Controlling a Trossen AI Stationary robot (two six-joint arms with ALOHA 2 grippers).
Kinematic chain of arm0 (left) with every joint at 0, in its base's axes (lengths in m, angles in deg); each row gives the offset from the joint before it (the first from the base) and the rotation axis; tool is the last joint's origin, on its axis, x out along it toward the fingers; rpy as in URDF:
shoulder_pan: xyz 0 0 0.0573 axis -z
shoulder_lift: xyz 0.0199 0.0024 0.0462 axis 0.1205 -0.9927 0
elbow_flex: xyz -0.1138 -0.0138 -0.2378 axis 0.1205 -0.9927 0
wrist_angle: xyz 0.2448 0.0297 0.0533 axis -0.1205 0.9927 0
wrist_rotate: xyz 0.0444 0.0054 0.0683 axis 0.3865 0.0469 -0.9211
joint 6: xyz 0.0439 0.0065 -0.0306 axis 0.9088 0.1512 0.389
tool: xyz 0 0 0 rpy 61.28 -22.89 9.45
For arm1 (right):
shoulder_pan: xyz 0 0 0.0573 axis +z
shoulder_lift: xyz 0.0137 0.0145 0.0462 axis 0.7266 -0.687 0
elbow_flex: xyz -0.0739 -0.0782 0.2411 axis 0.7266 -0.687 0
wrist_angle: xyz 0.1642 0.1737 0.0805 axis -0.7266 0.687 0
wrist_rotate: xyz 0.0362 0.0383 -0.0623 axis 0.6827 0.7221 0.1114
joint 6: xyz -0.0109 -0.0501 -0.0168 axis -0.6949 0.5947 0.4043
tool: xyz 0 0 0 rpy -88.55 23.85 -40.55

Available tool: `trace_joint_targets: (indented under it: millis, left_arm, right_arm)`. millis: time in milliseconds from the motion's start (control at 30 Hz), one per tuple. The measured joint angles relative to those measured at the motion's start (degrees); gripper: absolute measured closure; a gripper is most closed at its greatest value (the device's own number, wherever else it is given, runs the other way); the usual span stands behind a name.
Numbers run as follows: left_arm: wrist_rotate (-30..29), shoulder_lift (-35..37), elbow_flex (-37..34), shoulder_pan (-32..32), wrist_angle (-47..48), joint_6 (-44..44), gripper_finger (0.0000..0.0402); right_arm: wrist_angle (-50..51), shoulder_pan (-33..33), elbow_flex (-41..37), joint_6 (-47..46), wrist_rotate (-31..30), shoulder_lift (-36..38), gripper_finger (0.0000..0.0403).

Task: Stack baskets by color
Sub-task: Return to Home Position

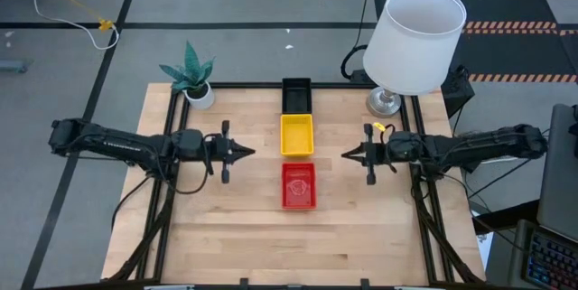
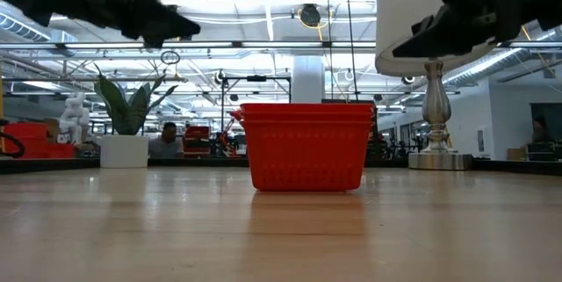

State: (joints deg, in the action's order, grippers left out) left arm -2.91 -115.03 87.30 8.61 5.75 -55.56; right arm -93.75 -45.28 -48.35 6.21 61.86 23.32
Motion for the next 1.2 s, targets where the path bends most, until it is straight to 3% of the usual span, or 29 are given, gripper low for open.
trace_joint_targets:
  millis: [233, 1033, 1200]
  left_arm:
    - [0.95, 5.5, -5.71, -3.0, -2.46, -1.03, 0.0389]
    - [0.9, 14.85, -16.74, -6.7, -2.67, -1.45, 0.0398]
    - [0.73, 17.12, -19.82, -6.7, -8.2, -2.16, 0.0394]
  right_arm:
    - [-11.46, -2.59, -5.73, 1.02, 2.99, 0.03, 0.0403]
    - [-10.76, -3.48, -14.63, 0.94, 2.55, 9.13, 0.0403]
    - [-11.24, -3.48, -16.3, 0.94, 2.49, 10.55, 0.0403]
